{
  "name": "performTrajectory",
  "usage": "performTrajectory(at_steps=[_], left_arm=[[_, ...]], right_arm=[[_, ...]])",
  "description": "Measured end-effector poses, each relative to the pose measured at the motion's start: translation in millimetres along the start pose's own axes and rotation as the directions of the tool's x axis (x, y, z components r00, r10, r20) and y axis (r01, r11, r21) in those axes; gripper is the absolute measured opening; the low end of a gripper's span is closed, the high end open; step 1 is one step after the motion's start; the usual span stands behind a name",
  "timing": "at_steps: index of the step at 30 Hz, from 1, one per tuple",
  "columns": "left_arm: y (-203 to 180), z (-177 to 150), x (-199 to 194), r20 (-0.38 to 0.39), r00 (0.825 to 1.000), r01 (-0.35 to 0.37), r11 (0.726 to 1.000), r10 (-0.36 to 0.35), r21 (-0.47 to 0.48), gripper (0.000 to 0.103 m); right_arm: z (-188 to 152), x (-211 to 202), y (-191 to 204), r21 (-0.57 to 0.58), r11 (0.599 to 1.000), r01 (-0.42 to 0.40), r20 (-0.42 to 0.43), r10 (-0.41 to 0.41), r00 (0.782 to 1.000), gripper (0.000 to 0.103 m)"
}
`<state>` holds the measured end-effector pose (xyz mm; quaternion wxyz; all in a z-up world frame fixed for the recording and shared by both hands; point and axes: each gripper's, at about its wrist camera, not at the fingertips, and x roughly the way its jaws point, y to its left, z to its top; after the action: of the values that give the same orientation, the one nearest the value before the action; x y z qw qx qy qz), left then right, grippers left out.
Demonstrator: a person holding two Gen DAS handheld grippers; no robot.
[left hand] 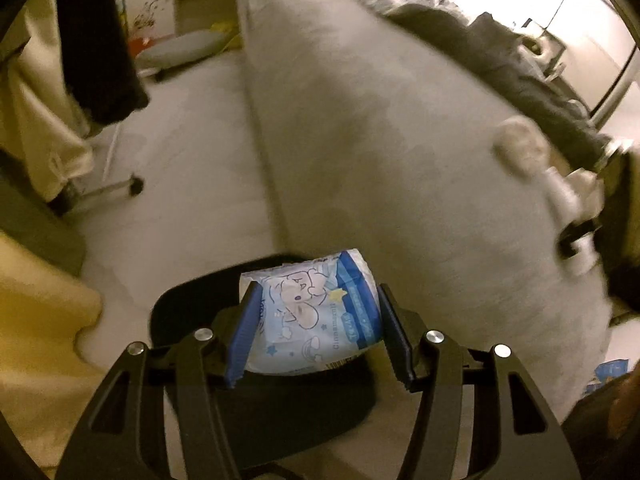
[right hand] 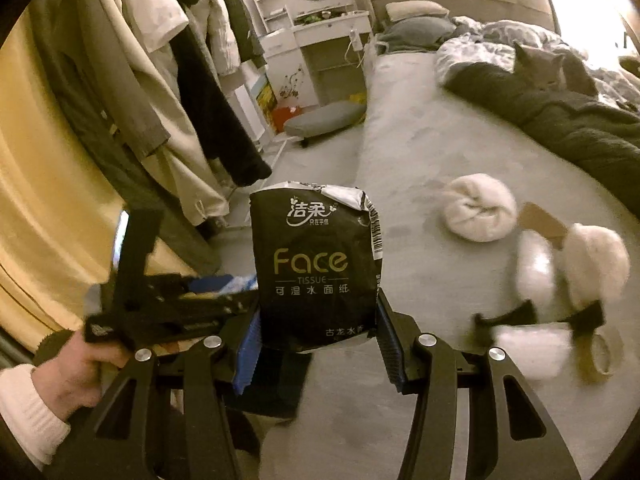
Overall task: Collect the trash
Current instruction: 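Carry the wipes pack and Face tissue pack over the black trash bin, then open the left tool over the bin while the right tool drops the Face pack in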
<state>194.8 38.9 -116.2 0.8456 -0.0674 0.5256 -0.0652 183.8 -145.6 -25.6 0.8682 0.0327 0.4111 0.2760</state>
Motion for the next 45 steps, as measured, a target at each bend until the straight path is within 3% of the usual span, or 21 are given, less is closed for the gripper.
performTrajectory(at_steps=[7, 15, 20, 24, 31, 38, 45], left_arm=[[34.4, -24.0, 22.1, -0.110, 0.994, 0.006, 0.999, -0.011, -0.041, 0.060], [63.9, -53.6, 47.6, -0.257, 0.966, 0.008, 0.997, -0.027, -0.075, 0.060], [76.1, -67.6, 50.5, -0.294, 0.955, 0.011, 0.997, -0.034, -0.080, 0.067], [90.9, -68.2, 46.0, -0.285, 0.958, 0.002, 0.996, -0.029, -0.092, 0.074], [107.7, -69.1, 22.7, -0.230, 0.973, -0.007, 0.993, -0.021, -0.121, 0.074], [124.1, -67.0, -18.0, -0.113, 0.994, -0.027, 0.993, 0.013, -0.118, 0.068], [132.7, -62.3, -59.7, 0.002, 0.999, -0.046, 0.993, 0.046, -0.112, 0.062]], right_arm=[[5.5, 23.2, 27.6, -0.003, 0.999, -0.052, -0.042, 0.052, 0.998, 0.052], [9.7, 46.8, 64.0, -0.038, 0.995, -0.097, -0.079, 0.094, 0.992, 0.052], [8.9, 63.8, 77.2, -0.040, 0.993, -0.110, -0.110, 0.105, 0.988, 0.052], [6.6, 76.3, 80.8, -0.027, 0.994, -0.108, -0.148, 0.103, 0.984, 0.052], [3.7, 99.2, 86.0, -0.022, 0.996, -0.085, -0.201, 0.079, 0.976, 0.052], [-6.5, 125.1, 94.2, -0.051, 0.997, -0.053, -0.261, 0.038, 0.965, 0.052], [-14.7, 154.4, 102.7, -0.092, 0.996, -0.020, -0.326, -0.011, 0.945, 0.052]])
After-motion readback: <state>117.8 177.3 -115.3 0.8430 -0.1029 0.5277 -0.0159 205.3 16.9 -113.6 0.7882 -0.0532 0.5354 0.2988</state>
